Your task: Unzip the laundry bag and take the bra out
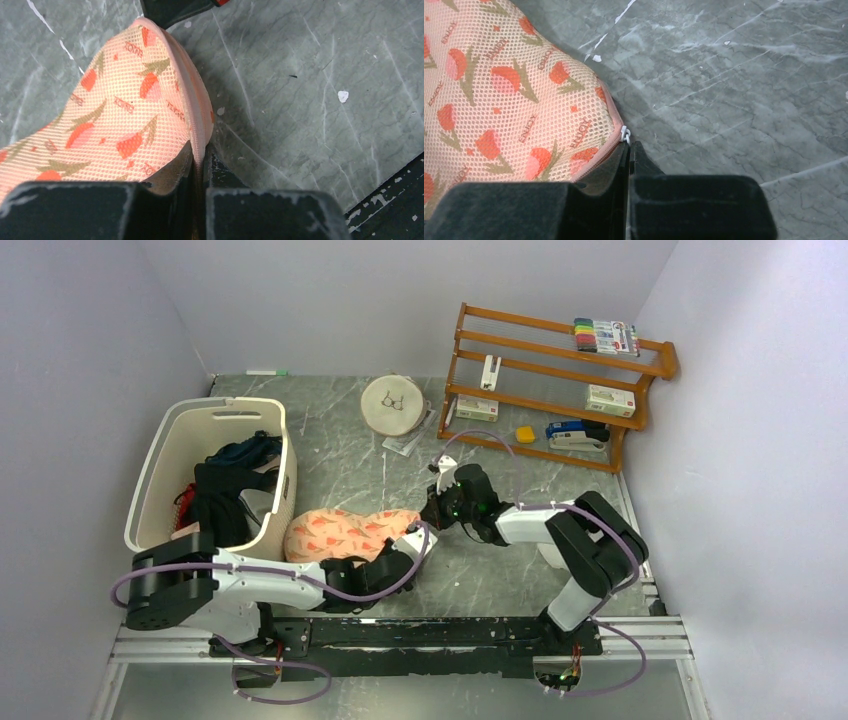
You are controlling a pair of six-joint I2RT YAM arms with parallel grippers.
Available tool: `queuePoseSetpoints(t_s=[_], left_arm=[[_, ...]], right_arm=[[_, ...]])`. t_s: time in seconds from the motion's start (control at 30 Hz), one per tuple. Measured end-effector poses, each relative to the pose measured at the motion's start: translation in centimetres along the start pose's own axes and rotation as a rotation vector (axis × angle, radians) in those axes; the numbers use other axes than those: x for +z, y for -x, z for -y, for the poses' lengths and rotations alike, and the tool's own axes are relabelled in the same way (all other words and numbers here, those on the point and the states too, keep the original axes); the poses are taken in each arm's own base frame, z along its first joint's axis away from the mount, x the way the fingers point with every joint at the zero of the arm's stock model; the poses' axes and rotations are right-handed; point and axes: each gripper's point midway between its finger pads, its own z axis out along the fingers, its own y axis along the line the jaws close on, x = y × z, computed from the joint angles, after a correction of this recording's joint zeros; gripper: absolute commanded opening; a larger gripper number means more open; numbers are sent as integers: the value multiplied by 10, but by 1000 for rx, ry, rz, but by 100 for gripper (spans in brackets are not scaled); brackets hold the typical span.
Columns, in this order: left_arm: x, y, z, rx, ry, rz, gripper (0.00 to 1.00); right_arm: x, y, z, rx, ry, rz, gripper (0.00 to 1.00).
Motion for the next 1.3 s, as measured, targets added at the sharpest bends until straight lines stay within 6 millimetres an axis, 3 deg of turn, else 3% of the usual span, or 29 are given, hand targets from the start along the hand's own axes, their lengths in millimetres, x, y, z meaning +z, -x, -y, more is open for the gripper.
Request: queuePoseSetpoints(t_s=[0.2,0.5,0.6,0.73,0.83,0.97,1.17,1.3], left_arm=[[7,-10,2,-46,21,-25,7],[34,-22,-13,-48,81,-104,8],[38,-20,-22,-39,89,-120,18],[32,-19,-26,-29,76,-140,41],[18,-15,-29,-74,66,-148,67],[-9,-9,-27,-173,5,-121,87],[-45,15,-4,-259,-132,-53,91],[-38,29,12,-237,-147,-62,89]], right_arm=[[-7,-1,1,-11,-7,15,0],[-65,-14,9,80,-139,89,0],[-77,-16,5,110,-136,117,0],[-79,-22,-4,148,-106,115,0],[-78,-25,-13,158,-71,102,0],[-77,-27,-28,152,-8,103,0],[-78,-41,-33,162,30,100,0],[-80,-51,-36,165,50,91,0]])
